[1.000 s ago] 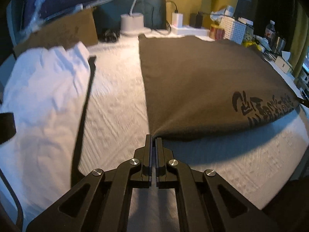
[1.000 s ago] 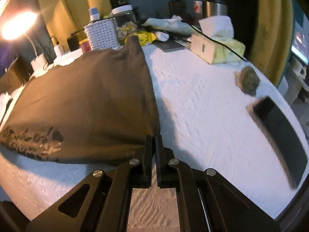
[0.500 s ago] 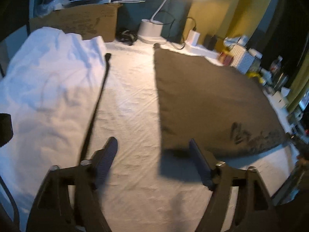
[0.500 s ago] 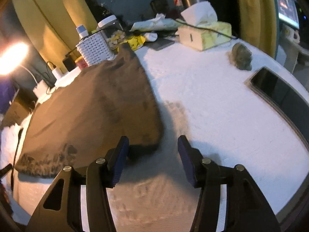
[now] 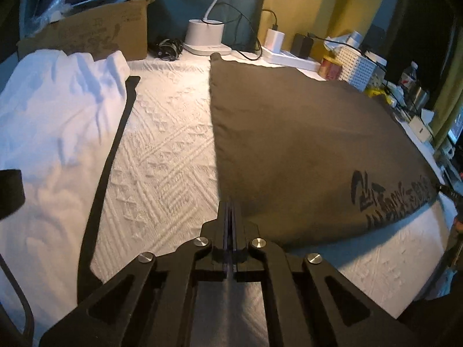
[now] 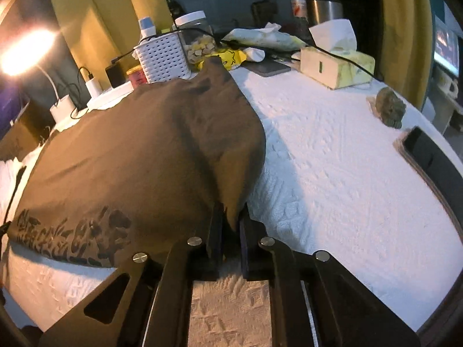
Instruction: Fold small clothes
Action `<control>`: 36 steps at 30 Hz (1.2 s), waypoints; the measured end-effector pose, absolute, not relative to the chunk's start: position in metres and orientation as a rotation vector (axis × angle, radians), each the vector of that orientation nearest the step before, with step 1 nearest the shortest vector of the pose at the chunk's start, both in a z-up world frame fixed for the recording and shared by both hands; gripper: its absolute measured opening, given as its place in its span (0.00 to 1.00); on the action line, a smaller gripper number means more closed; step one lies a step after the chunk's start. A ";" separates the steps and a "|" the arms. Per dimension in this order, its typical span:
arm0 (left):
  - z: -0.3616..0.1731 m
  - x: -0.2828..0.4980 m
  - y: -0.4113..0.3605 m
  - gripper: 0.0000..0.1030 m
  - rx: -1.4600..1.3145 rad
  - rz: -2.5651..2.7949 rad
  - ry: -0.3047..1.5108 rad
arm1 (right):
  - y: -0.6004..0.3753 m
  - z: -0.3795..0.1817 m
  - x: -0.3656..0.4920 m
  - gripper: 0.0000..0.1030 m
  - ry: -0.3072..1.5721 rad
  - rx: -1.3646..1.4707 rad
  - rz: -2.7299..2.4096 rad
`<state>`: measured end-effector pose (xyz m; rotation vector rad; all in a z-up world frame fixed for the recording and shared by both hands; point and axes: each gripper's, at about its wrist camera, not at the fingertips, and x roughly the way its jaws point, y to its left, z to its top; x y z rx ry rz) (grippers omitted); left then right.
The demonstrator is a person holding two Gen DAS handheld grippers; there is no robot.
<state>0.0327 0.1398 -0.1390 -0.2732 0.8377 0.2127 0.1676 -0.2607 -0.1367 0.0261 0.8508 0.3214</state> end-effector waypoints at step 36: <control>-0.136 -0.031 0.109 0.00 -0.256 0.142 0.806 | -0.301 -0.136 0.096 0.10 0.817 -0.070 0.256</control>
